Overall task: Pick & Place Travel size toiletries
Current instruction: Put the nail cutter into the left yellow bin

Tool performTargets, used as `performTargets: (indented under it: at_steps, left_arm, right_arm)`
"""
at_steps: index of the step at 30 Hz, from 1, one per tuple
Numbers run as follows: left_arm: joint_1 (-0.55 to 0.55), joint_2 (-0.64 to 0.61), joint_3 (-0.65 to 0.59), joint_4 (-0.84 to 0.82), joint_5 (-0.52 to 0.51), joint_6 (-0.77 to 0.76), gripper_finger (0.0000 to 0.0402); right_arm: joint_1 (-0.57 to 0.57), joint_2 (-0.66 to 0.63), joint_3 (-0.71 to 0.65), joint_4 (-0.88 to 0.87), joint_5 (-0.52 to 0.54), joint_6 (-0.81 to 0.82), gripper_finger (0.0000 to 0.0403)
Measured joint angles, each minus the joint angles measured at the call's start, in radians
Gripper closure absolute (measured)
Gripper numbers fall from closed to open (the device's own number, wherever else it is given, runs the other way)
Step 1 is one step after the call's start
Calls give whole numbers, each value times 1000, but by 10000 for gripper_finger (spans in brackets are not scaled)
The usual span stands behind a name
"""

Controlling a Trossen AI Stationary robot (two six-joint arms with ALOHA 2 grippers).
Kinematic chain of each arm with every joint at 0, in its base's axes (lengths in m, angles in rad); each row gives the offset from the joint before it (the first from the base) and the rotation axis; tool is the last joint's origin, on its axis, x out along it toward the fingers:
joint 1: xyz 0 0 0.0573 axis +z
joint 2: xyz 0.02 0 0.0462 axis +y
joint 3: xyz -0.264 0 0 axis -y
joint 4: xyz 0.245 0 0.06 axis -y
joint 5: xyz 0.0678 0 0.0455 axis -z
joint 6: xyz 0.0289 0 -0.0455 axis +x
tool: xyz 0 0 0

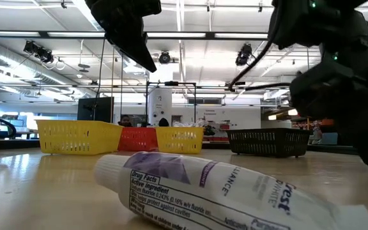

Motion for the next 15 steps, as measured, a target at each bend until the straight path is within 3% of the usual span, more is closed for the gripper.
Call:
performTargets:
  at_steps: [9, 15]
  left_arm:
    - [0, 0, 0, 0, 0, -3, 303]
    - [0, 0, 0, 0, 0, -3, 303]
  right_arm:
    - [1, -5, -40, 26, 5, -40, 259]
    - [2, -4, -44, 28, 9, -70, 306]
